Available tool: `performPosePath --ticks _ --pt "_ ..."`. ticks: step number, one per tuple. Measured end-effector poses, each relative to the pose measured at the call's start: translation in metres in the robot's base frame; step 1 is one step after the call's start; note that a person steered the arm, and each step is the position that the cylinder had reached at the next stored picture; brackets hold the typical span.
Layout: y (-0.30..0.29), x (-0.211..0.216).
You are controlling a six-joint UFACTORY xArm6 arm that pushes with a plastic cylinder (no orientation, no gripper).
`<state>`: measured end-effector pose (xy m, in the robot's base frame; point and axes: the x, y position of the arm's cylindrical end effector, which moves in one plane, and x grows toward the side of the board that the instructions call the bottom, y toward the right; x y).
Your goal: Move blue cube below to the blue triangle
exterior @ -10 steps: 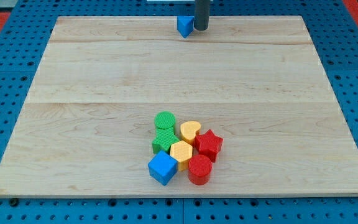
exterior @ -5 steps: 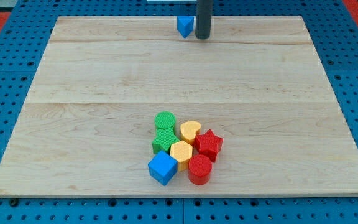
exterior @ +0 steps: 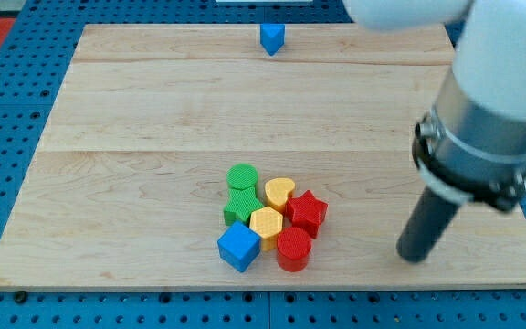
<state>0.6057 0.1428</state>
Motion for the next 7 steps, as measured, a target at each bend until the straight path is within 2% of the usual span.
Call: performPosePath --ticks 2,3,5,7 --pt "-0.155 0.012" --pt "-0.193 0.002" --pt "-0.164 -0.011" --pt "-0.289 -0.054"
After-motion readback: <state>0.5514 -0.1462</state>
